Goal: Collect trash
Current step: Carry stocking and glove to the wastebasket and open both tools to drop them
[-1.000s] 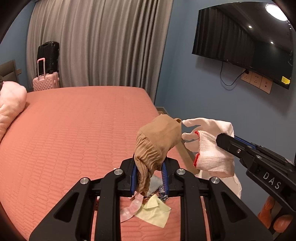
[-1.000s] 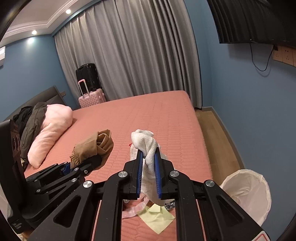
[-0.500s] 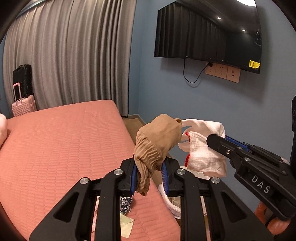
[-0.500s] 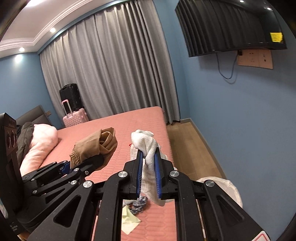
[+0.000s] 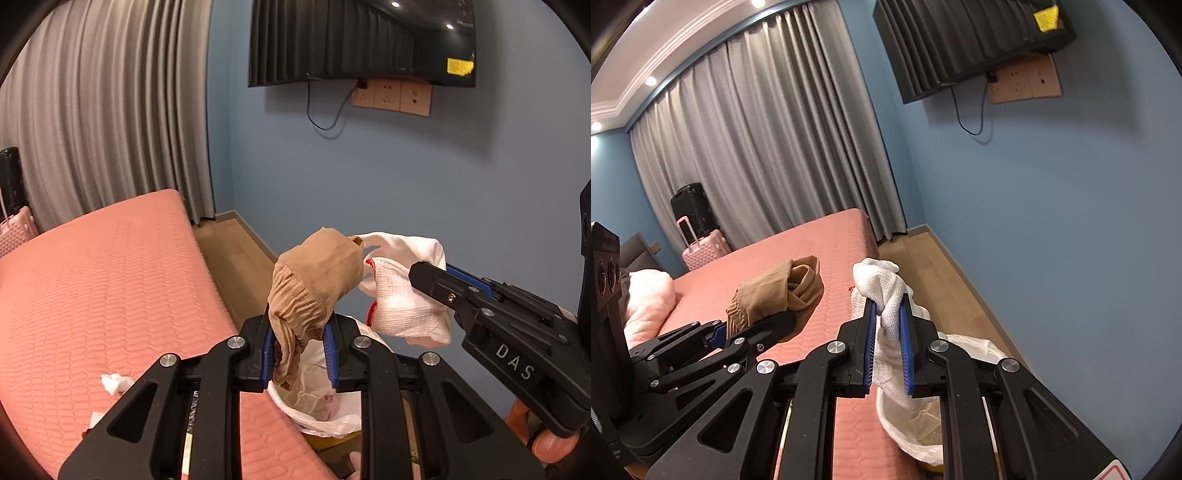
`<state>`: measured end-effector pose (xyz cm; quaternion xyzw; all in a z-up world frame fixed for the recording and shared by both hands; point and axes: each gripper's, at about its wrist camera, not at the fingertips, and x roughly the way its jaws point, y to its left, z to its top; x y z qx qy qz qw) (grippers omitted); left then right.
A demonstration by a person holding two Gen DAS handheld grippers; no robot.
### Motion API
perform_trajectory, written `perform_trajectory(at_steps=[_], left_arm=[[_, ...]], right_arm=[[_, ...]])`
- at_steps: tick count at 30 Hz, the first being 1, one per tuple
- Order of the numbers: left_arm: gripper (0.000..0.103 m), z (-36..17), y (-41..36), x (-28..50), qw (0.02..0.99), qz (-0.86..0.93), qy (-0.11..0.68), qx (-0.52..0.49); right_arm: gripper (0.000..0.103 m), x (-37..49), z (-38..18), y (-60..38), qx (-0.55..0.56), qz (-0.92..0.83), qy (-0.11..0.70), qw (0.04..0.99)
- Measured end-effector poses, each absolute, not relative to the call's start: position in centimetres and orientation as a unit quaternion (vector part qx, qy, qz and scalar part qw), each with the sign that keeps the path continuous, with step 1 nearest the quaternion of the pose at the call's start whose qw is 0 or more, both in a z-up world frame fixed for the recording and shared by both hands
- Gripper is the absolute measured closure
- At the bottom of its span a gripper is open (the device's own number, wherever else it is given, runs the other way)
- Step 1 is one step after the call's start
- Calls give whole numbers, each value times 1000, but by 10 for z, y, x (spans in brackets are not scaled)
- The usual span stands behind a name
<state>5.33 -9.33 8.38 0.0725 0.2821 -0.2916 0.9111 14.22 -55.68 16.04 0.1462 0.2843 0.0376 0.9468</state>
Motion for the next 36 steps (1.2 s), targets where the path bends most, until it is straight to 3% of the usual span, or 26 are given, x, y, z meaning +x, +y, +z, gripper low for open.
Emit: perform_trajectory(at_steps=[12,18,20,29,36], left_arm=[[75,63,-137,67,896,-312,300,101],[39,60,-138,73,911,-288,279,99],[27,59,-136,76,913,-280,279,97],[25,54,-121,84,918,-257,290,87],[25,54,-105,88,919,-245,301,66]], right_arm=[[92,161,128,-583,164,15,306,938],[91,175,120,-587,170,14,312,935],[87,180,117,-586,168,12,315,934],[72,183,111,-575,163,4,319,934],[71,175,113,-561,153,13,319,935]])
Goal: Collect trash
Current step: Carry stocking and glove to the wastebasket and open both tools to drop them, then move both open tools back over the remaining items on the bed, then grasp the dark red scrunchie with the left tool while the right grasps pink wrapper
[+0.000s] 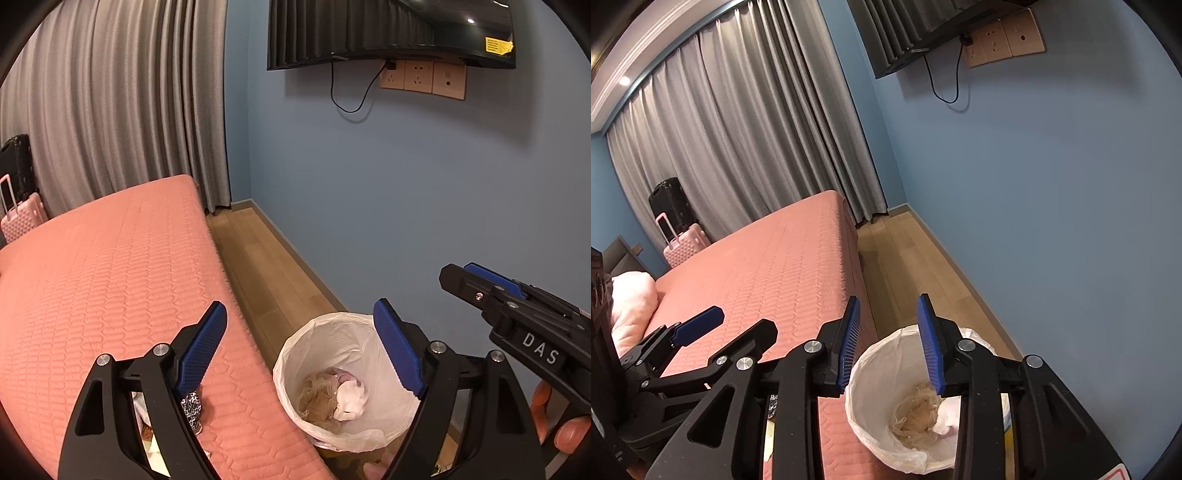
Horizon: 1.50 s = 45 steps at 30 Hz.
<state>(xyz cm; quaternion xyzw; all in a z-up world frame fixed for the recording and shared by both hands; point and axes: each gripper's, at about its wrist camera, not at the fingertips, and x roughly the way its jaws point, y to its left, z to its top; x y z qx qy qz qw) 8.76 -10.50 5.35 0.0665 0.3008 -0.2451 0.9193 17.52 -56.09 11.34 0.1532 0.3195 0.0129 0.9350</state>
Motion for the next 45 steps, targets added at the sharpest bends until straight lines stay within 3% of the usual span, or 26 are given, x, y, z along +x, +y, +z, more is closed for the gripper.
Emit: perform_trajectory(at_steps=[6,14,25,45], left_arm=[[25,56,-86,89,923,-230,305,51],[16,53,-46,87,929,-200,310,23],[15,24,45,95,928,-121,350,-32],[14,-75,196,106,876,2,454,-165]], right_arm=[[66,169,119,-542,143,27,322,936],[58,163,124,-505,125,57,327,935],[49,155,112,-434,98,104,350,926],[49,155,10,-296,62,184,455,869]])
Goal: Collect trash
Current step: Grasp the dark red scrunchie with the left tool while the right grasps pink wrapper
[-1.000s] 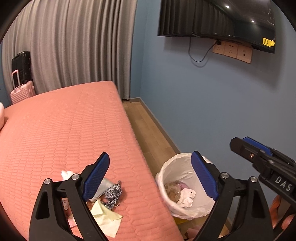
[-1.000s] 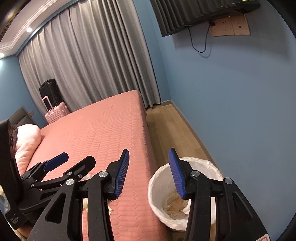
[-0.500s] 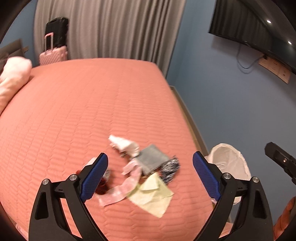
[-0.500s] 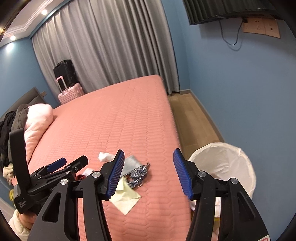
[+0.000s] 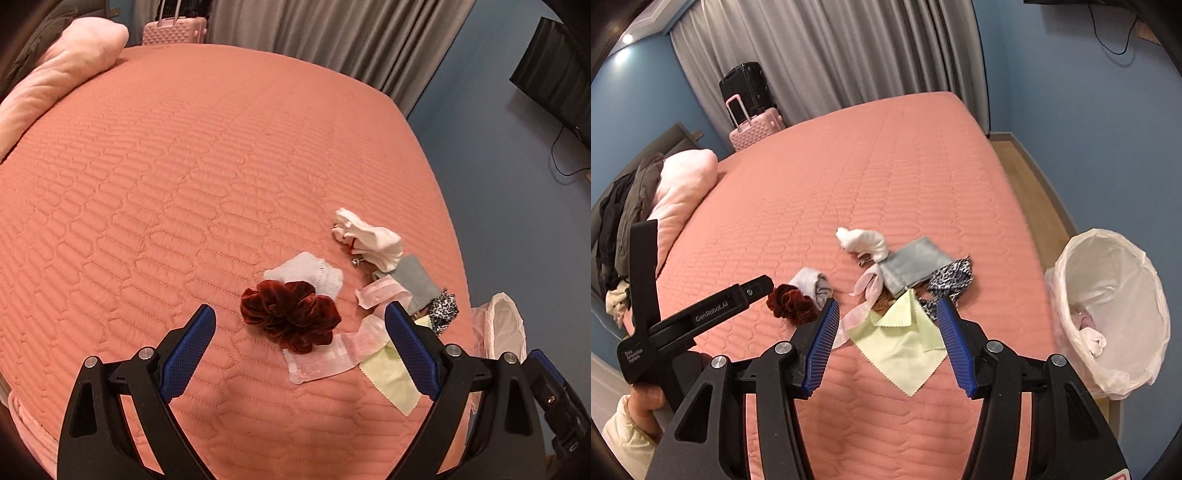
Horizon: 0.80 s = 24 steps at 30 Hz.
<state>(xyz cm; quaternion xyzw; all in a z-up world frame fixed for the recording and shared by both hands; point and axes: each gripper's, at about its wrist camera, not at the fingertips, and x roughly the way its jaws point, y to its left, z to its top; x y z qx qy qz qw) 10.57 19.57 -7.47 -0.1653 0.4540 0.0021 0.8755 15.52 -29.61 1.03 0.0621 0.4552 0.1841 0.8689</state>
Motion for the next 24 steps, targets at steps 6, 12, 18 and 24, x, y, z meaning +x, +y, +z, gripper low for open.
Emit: perform_trajectory(at_steps=[6,12,18,24], left_arm=[[15,-100,204,118,858,1,479,-183],[38,-120,200,134,841,-15,508,-184],[64,-121,200,132,842,-34,508,-180],[90,-111,208,125,848,-52,497,-177]], right_arm=[[49,164,-20,-272,47,189,482,854],[49,184,-41,-256,37,190,499,845],[51,212,-65,-242,38,190,518,833],[69,235,-92,-231,40,187,543,818]])
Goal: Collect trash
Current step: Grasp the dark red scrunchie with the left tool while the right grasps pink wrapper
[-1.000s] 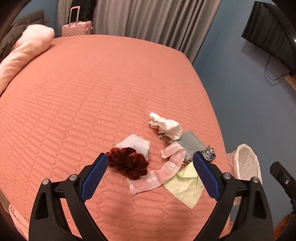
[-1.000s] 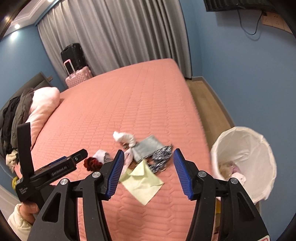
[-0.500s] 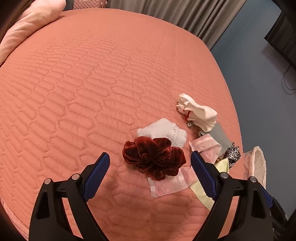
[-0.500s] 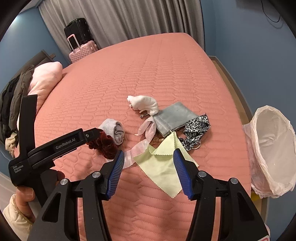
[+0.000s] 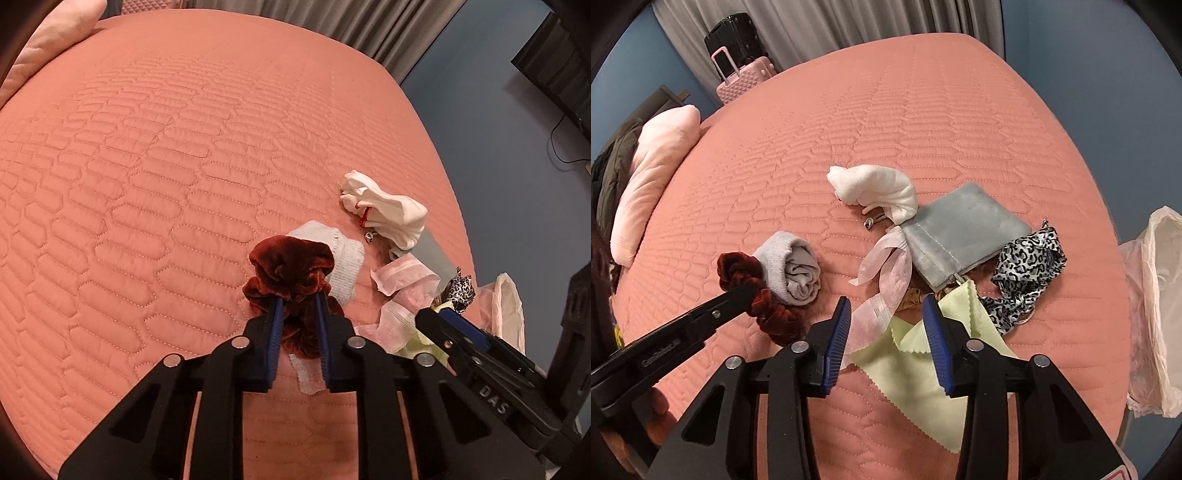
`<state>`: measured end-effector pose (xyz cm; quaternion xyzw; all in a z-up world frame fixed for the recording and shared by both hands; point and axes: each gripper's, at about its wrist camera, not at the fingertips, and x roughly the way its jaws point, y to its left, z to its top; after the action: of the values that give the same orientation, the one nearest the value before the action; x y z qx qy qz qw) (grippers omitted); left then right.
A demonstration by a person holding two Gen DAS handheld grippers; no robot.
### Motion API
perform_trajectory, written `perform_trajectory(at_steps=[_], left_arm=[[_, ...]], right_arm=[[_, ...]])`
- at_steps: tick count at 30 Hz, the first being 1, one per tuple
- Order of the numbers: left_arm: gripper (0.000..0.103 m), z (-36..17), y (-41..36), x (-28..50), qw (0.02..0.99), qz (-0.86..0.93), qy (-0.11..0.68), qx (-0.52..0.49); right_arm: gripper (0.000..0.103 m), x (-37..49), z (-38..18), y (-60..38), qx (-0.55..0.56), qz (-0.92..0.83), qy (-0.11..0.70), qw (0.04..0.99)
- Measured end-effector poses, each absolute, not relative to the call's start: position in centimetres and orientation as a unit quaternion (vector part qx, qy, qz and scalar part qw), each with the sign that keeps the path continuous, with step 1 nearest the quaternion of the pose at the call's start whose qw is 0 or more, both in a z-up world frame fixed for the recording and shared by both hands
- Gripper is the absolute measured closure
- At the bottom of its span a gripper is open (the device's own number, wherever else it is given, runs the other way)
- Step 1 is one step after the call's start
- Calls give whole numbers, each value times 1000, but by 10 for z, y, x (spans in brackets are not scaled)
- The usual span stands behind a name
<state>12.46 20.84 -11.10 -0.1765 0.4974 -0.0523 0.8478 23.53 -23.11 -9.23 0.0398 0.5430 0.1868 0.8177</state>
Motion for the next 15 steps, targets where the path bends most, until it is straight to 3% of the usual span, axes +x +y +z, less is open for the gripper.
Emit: perform_trajectory(at_steps=[1,5,8,15], left_arm=[[96,-109,209,124,849,-56,496,-176],[98,-104,207,123,853,-58,490,-171],[100,-100,205,122,857,-60,485,-167],[101,-79,195,117,872,-66,461,-153]], right_arm=[[72,238,-97,-230,42,187,547,815],[95,243,-108,-224,51,197,562,802],[101,239,-104,-221,48,206,557,803],[102,227,-63,-230,60,222,520,823]])
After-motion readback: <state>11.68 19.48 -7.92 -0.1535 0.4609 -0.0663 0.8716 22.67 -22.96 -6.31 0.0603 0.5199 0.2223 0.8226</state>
